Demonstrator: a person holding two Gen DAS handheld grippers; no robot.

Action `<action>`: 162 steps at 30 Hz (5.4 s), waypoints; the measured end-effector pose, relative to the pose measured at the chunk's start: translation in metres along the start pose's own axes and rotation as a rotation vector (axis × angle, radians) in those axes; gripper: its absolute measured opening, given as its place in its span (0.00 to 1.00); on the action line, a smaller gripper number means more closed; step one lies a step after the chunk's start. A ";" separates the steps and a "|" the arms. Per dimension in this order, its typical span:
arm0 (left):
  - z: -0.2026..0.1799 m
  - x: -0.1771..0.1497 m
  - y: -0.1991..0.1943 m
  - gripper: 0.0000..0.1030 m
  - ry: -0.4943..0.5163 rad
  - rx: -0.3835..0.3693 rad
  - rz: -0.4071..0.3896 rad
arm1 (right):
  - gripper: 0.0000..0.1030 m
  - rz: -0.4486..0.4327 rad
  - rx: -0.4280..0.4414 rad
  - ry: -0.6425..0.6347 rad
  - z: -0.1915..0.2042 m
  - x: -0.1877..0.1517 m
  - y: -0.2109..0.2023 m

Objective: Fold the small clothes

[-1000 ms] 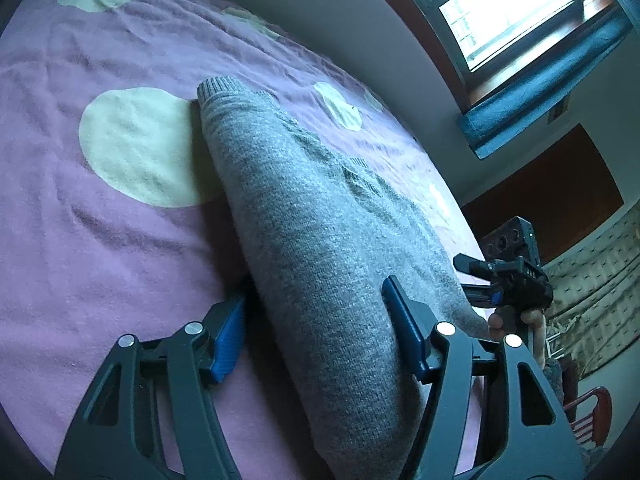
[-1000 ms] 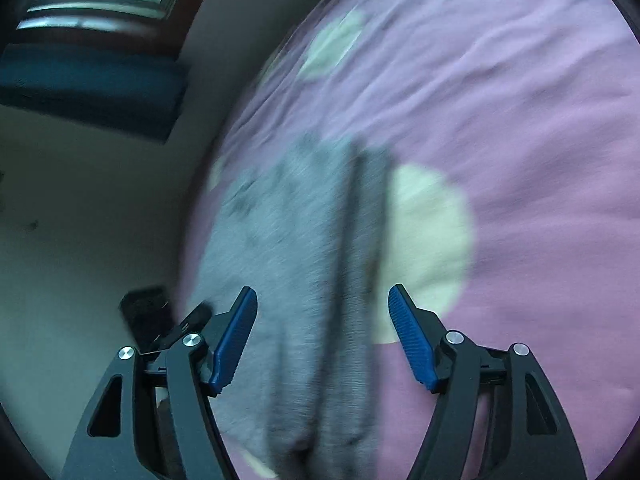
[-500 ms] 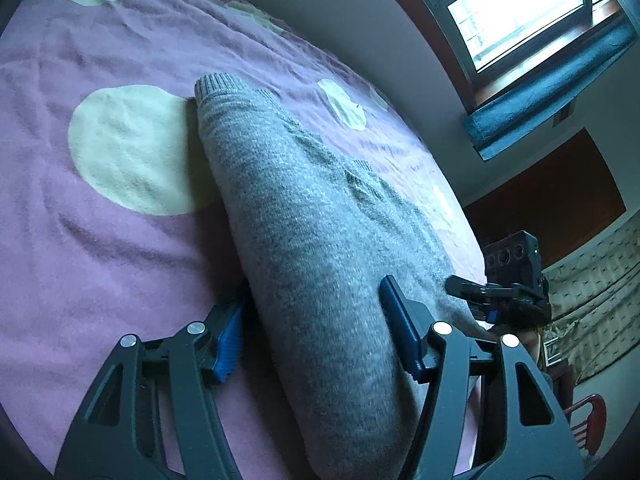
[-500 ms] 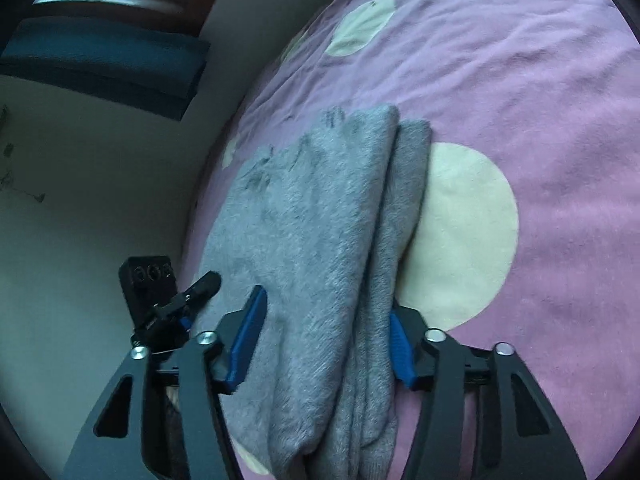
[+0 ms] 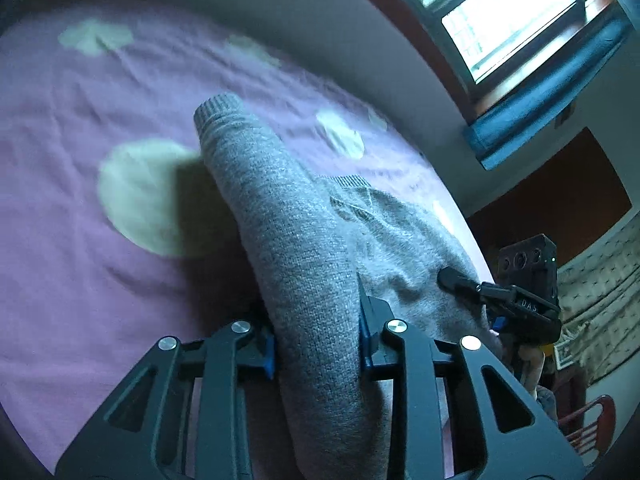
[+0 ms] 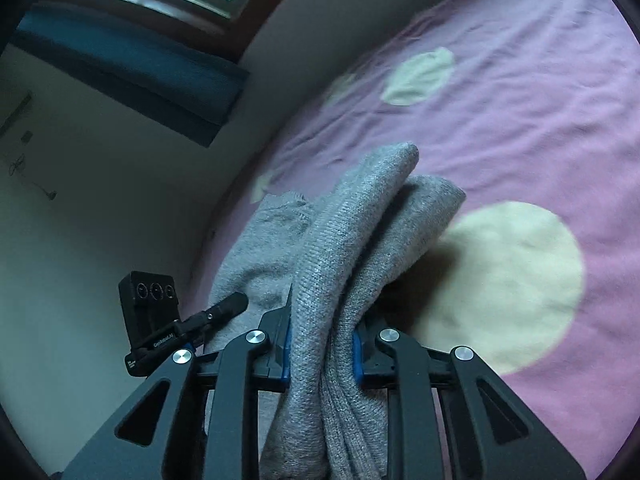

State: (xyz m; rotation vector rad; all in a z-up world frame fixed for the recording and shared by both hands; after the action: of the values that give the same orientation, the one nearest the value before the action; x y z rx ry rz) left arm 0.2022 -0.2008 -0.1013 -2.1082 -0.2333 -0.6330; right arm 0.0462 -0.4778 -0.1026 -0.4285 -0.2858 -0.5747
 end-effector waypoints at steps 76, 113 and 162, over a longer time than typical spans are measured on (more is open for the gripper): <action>0.078 -0.093 -0.076 0.46 -0.079 0.023 0.010 | 0.26 0.119 0.039 0.124 -0.008 -0.116 -0.040; 0.055 -0.144 -0.095 0.61 -0.018 -0.030 0.077 | 0.57 0.208 0.026 0.044 0.022 -0.152 -0.027; 0.054 -0.149 -0.107 0.43 0.028 0.210 -0.029 | 0.15 0.186 0.103 0.085 0.000 -0.152 -0.035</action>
State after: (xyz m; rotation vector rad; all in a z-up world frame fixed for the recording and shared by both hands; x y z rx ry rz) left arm 0.0525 -0.0845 -0.1280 -1.8966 -0.3015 -0.6270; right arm -0.0957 -0.4338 -0.1484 -0.3257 -0.1909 -0.3935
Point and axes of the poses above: each gripper's, at about its wrist camera, not at the fingertips, and y roughly the way its jaws point, z to its left, x to its top, the point moved 8 cm from there along y, roughly the way its jaws point, and after that the axes turned 12 degrees about x, right-handed, at the moved point
